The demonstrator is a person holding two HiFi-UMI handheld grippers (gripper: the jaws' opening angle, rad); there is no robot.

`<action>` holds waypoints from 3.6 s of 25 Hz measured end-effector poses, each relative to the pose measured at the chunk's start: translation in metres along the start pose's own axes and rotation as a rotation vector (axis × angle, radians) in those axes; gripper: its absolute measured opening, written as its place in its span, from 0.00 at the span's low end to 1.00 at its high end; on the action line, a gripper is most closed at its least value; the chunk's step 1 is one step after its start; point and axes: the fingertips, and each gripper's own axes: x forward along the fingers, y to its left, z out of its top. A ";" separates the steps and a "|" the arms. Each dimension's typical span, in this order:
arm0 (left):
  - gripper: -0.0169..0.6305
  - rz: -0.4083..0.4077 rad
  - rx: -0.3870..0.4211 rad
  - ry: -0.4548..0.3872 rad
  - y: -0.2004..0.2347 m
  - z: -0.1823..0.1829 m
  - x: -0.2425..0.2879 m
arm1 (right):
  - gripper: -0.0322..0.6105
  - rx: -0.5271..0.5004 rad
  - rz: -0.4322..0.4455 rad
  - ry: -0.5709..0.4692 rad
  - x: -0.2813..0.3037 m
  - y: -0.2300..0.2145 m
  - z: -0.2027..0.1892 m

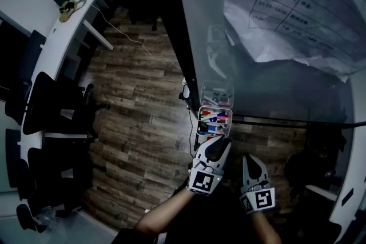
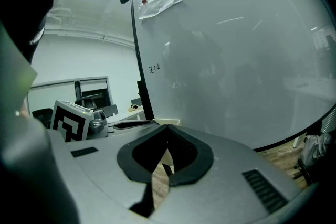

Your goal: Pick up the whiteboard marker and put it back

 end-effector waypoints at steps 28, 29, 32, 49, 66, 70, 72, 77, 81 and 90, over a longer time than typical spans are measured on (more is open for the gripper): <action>0.15 0.062 -0.039 -0.062 0.004 0.009 -0.024 | 0.07 -0.022 0.026 -0.012 -0.010 0.016 -0.003; 0.15 0.064 -0.042 -0.064 0.004 0.010 -0.025 | 0.07 -0.022 0.028 -0.013 -0.010 0.017 -0.003; 0.15 0.065 -0.032 -0.060 0.005 0.013 -0.028 | 0.07 -0.033 0.032 -0.009 -0.012 0.019 -0.004; 0.14 0.100 -0.035 -0.120 0.003 0.035 -0.060 | 0.07 -0.048 0.070 -0.048 -0.025 0.035 0.003; 0.14 0.137 -0.026 -0.128 -0.001 0.047 -0.092 | 0.07 -0.068 0.114 -0.069 -0.043 0.050 0.006; 0.14 0.131 -0.034 -0.112 -0.008 0.042 -0.102 | 0.07 -0.062 0.120 -0.095 -0.047 0.053 0.010; 0.14 0.133 -0.040 -0.103 -0.011 0.036 -0.107 | 0.07 -0.060 0.124 -0.111 -0.049 0.054 0.013; 0.14 0.136 -0.067 -0.071 -0.021 0.025 -0.124 | 0.07 -0.079 0.137 -0.082 -0.057 0.054 0.003; 0.14 0.149 -0.072 -0.058 -0.026 0.018 -0.140 | 0.07 -0.070 0.153 -0.074 -0.062 0.060 0.000; 0.14 0.164 -0.075 -0.037 -0.033 0.008 -0.157 | 0.07 -0.069 0.161 -0.061 -0.070 0.069 -0.009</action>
